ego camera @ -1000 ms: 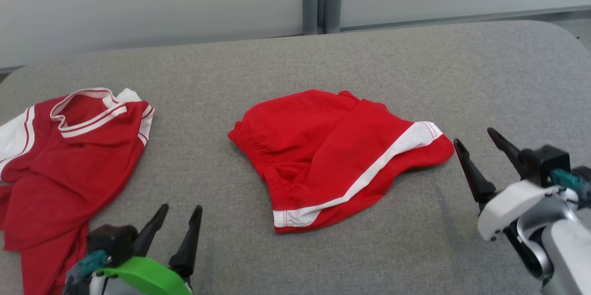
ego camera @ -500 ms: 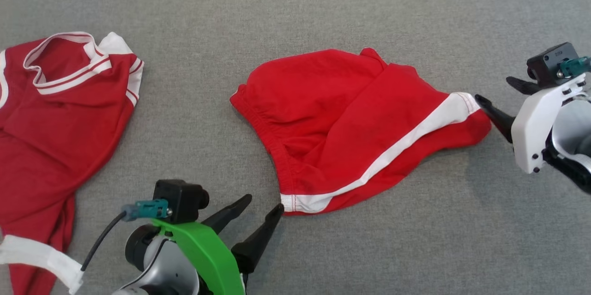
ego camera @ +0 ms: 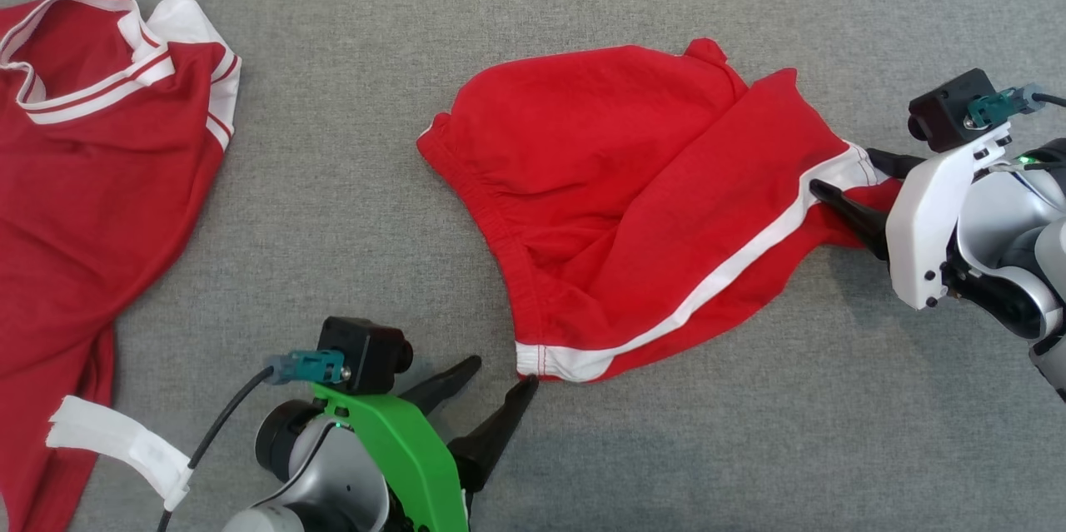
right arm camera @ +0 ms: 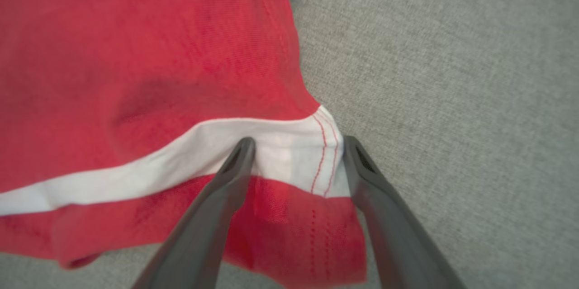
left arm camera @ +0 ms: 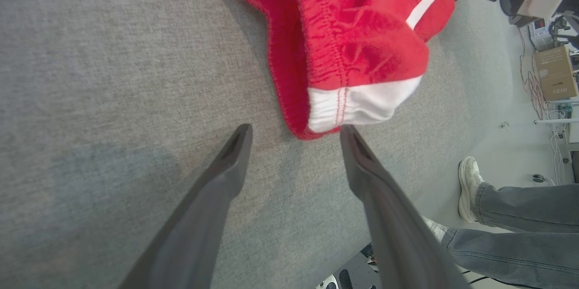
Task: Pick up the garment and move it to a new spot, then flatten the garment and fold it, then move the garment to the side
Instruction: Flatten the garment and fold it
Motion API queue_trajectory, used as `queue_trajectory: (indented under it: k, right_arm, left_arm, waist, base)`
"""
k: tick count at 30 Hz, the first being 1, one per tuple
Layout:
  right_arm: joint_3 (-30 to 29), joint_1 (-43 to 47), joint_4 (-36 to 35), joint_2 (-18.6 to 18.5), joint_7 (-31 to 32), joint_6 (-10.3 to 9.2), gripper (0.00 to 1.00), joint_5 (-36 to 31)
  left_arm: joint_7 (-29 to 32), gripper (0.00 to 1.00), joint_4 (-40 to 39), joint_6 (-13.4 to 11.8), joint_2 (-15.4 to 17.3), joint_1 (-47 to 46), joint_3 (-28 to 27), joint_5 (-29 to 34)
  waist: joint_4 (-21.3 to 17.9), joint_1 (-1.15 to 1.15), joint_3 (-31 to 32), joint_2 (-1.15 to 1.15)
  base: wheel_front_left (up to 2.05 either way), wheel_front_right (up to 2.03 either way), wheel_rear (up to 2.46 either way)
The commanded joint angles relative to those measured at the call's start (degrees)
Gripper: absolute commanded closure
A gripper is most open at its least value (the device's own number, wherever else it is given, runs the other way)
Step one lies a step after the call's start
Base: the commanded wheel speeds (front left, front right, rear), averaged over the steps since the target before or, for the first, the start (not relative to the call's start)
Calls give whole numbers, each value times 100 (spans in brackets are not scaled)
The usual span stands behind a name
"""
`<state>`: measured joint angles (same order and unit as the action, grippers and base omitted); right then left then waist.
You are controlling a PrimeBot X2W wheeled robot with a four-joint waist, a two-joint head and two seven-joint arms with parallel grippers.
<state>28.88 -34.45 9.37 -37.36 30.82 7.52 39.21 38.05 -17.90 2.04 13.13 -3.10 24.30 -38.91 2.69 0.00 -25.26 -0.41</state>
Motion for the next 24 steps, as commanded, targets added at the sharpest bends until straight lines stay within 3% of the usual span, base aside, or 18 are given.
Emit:
queue_trajectory:
  k: [1,9,12,13,14,15,16,18,19,24]
  right_arm:
    - [42,-26,74,-42,-49,-6,0,60]
    - [150,-15,120,-107,-176,-7,0,165]
    - [173,-11,106,-100,-220,-7,6,191]
    - [175,-11,94,-97,-237,-7,8,198]
    - [167,-11,81,-95,-266,-7,10,196]
    - [175,-6,64,-93,-291,-7,16,195]
    - [190,3,33,-90,-318,-7,37,201]
    - [238,31,-36,-94,-356,-7,75,228]
    - [245,44,-70,-102,-380,-7,100,261]
    - [147,150,-230,-126,-576,-7,100,414]
  left_arm:
    - [-118,0,38,47,-78,-149,-3,31]
    - [-265,0,152,202,-185,-194,184,-22]
    - [-317,0,181,221,-174,-166,204,-20]
    - [-343,20,194,235,-164,-167,212,4]
    - [-380,61,205,246,-163,-173,218,19]
    - [-419,76,202,263,-181,-188,227,12]
    - [-463,100,210,269,-200,-200,226,-8]
    - [-511,100,222,305,-192,-235,234,-22]
    - [-529,100,228,309,-180,-248,235,-28]
    - [-648,100,157,289,-132,-238,87,-115]
  waist:
    - [-11,0,-41,41]
    - [-151,0,23,41]
    - [-200,0,49,41]
    - [-222,0,57,41]
    - [-242,0,61,41]
    - [-262,0,69,41]
    - [-280,0,77,41]
    - [-316,0,93,41]
    - [-333,0,101,41]
    - [-454,0,191,41]
  base:
    - [0,0,0]
    - [0,0,0]
    - [0,0,0]
    - [0,0,0]
    - [0,0,0]
    - [0,0,0]
    - [0,0,0]
    - [0,0,0]
    - [0,0,0]
    - [0,0,0]
